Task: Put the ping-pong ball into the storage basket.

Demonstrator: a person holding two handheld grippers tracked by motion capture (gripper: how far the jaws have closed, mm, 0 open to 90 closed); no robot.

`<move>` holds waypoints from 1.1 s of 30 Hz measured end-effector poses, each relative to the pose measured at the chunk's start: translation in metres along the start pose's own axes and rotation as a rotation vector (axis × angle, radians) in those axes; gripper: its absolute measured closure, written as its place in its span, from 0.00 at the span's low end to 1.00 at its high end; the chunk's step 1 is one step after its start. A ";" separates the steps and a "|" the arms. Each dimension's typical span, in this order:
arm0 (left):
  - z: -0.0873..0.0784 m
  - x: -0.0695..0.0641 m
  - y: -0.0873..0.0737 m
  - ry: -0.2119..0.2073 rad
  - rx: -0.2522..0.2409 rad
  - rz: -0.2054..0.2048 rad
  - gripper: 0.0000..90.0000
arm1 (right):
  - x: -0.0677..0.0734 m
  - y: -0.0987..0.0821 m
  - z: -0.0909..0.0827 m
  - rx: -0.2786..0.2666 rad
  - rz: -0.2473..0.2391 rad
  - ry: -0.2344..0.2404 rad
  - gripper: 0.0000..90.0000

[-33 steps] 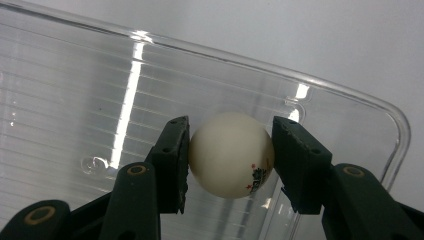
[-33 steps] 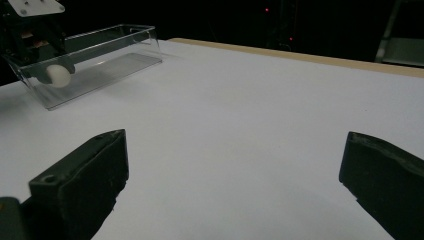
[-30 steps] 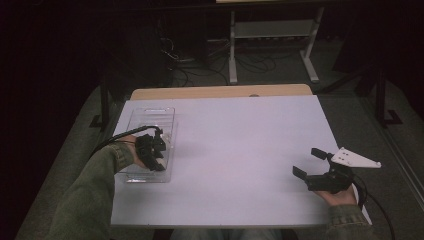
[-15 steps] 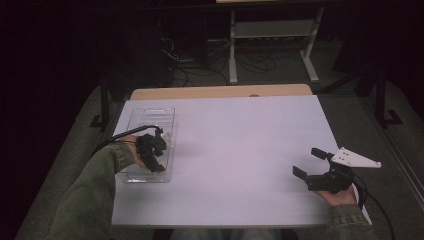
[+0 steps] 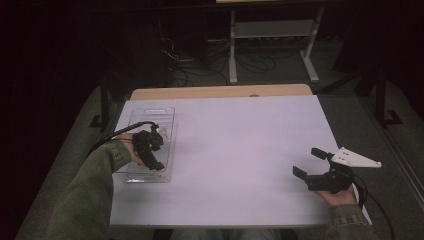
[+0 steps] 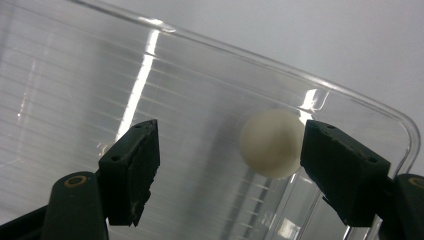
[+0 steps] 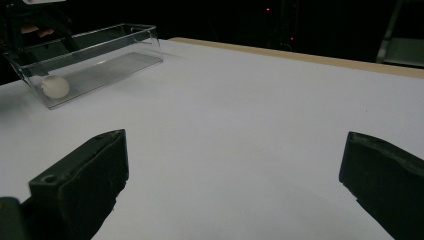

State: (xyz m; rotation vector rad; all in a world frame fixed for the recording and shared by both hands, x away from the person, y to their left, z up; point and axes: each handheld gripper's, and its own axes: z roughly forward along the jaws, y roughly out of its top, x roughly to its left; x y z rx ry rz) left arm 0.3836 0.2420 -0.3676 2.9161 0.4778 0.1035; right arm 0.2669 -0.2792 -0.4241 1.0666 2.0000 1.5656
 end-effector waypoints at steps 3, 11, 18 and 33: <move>-0.004 0.002 -0.002 0.013 -0.013 -0.021 0.22 | 0.000 0.000 0.000 0.002 -0.002 0.001 0.00; -0.014 0.004 -0.007 0.046 -0.039 -0.049 0.16 | 0.001 0.000 0.000 0.001 -0.002 0.000 0.00; -0.023 0.003 -0.012 0.045 -0.102 -0.082 0.08 | 0.001 0.000 0.000 0.000 -0.001 -0.001 0.00; -0.037 -0.006 -0.020 0.067 -0.214 -0.115 0.00 | 0.001 0.001 0.000 -0.001 -0.003 -0.001 0.00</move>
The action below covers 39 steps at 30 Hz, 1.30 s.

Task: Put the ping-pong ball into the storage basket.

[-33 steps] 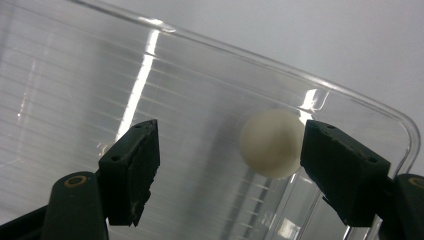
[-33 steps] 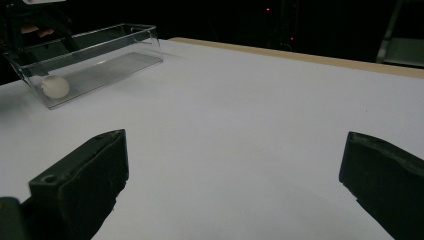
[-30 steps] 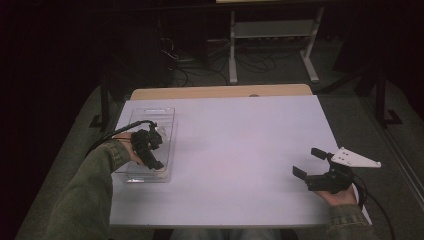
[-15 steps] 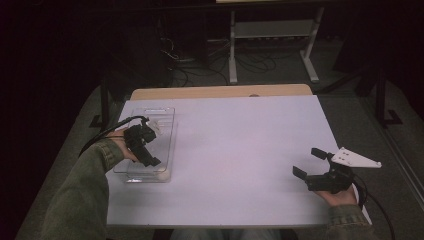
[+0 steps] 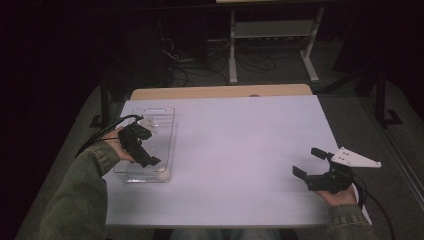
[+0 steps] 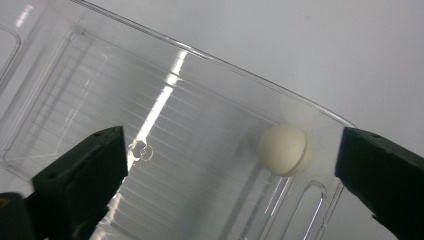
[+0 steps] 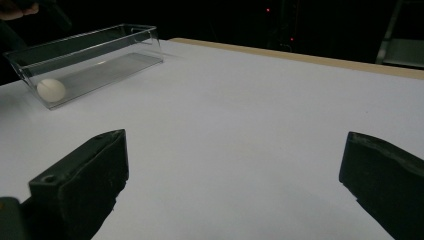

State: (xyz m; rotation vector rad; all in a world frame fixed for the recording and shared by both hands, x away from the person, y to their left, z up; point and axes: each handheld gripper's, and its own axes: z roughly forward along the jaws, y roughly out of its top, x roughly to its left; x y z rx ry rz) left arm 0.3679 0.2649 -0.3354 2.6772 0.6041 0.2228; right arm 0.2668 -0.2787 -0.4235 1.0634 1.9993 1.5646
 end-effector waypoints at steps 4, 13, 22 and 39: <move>-0.002 -0.004 -0.003 0.002 -0.041 0.000 0.00 | 0.000 0.000 0.000 -0.004 0.002 -0.001 0.00; -0.002 -0.011 -0.016 0.018 -0.122 -0.036 0.00 | 0.000 0.000 -0.001 -0.006 0.003 -0.001 0.00; -0.010 -0.020 -0.024 0.035 -0.208 -0.044 0.00 | 0.000 0.000 -0.001 -0.003 0.000 0.001 0.00; -0.019 -0.023 -0.048 0.115 -0.384 -0.130 0.00 | 0.000 0.000 -0.001 -0.003 0.002 0.001 0.00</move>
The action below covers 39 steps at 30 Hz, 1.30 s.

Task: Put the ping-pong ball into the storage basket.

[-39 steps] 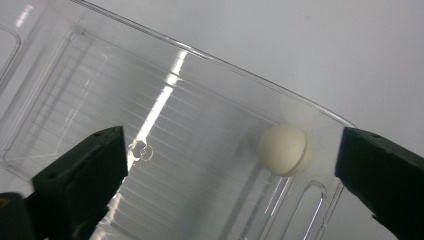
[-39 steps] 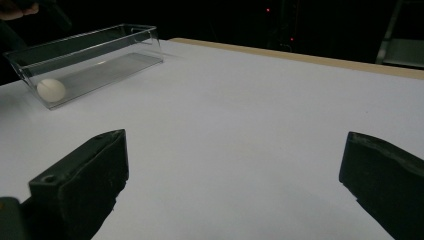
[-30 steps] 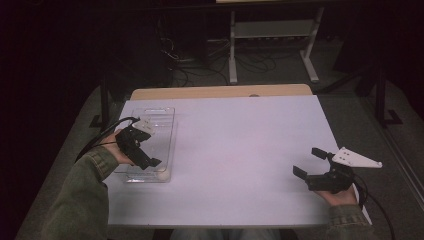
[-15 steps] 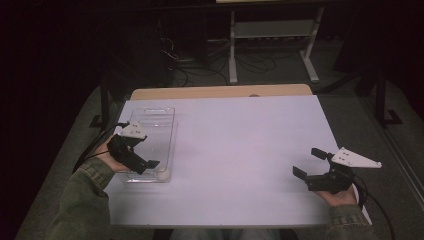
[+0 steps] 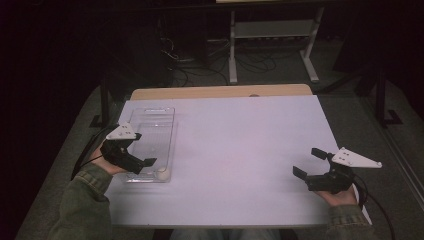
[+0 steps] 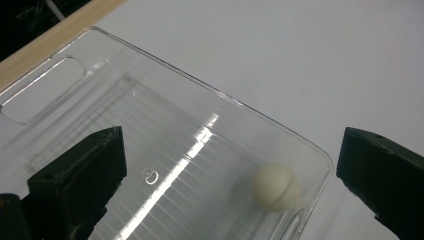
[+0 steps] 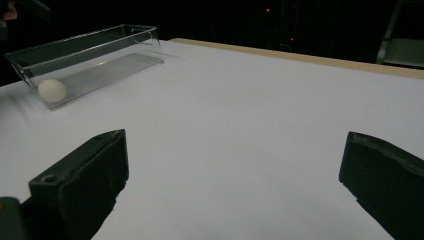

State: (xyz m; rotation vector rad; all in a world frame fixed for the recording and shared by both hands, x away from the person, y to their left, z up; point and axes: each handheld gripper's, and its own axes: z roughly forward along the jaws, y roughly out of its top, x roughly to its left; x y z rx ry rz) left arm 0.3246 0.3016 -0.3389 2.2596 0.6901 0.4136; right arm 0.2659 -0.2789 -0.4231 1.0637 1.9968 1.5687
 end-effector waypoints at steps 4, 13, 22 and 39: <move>-0.004 0.000 -0.004 0.019 -0.030 -0.016 0.00 | 0.000 0.000 0.000 -0.001 -0.001 0.001 0.00; -0.009 -0.004 -0.016 0.026 -0.101 -0.062 0.00 | 0.000 0.000 0.000 0.001 -0.004 0.002 0.00; -0.019 -0.001 -0.032 0.053 -0.227 -0.134 0.00 | 0.001 0.000 0.000 0.000 -0.004 0.002 0.00; -0.015 -0.012 -0.060 0.114 -0.286 -0.166 0.00 | 0.001 0.000 0.000 0.002 -0.006 -0.001 0.00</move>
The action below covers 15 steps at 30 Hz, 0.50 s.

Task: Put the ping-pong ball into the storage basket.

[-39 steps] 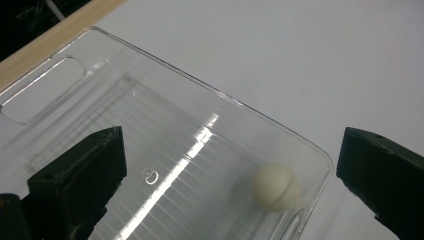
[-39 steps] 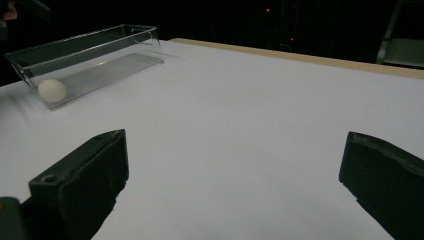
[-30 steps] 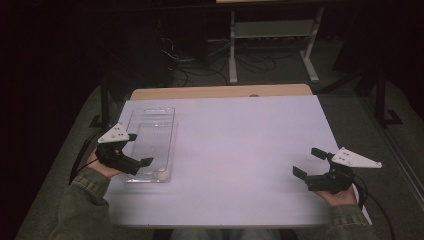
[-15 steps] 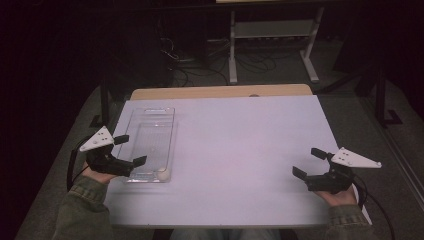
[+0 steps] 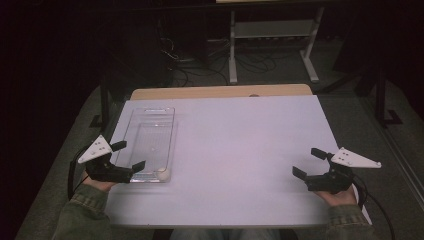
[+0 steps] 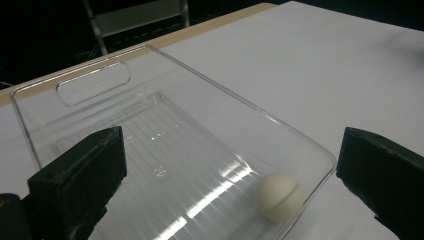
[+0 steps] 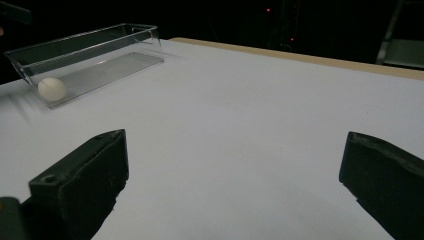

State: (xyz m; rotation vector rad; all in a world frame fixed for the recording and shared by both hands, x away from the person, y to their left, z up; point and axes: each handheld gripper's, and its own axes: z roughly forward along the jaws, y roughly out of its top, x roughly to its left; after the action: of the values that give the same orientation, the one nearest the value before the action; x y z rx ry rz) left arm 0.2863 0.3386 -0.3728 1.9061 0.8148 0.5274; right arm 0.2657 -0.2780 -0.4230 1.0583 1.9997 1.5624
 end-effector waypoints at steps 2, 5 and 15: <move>0.000 0.000 -0.005 0.003 -0.009 -0.012 0.00 | 0.000 0.000 0.000 -0.001 0.000 0.000 0.00; -0.003 0.000 -0.012 0.023 -0.029 -0.024 0.00 | 0.001 0.000 0.000 -0.001 -0.001 0.000 0.00; -0.010 -0.002 -0.031 0.089 -0.102 -0.061 0.00 | 0.002 -0.002 0.002 -0.007 -0.002 0.010 0.00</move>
State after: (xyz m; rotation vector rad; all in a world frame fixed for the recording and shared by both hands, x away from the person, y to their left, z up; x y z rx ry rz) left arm 0.2682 0.3527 -0.3966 1.7690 0.8838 0.6089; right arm 0.2654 -0.2757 -0.4255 1.0477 2.0000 1.5755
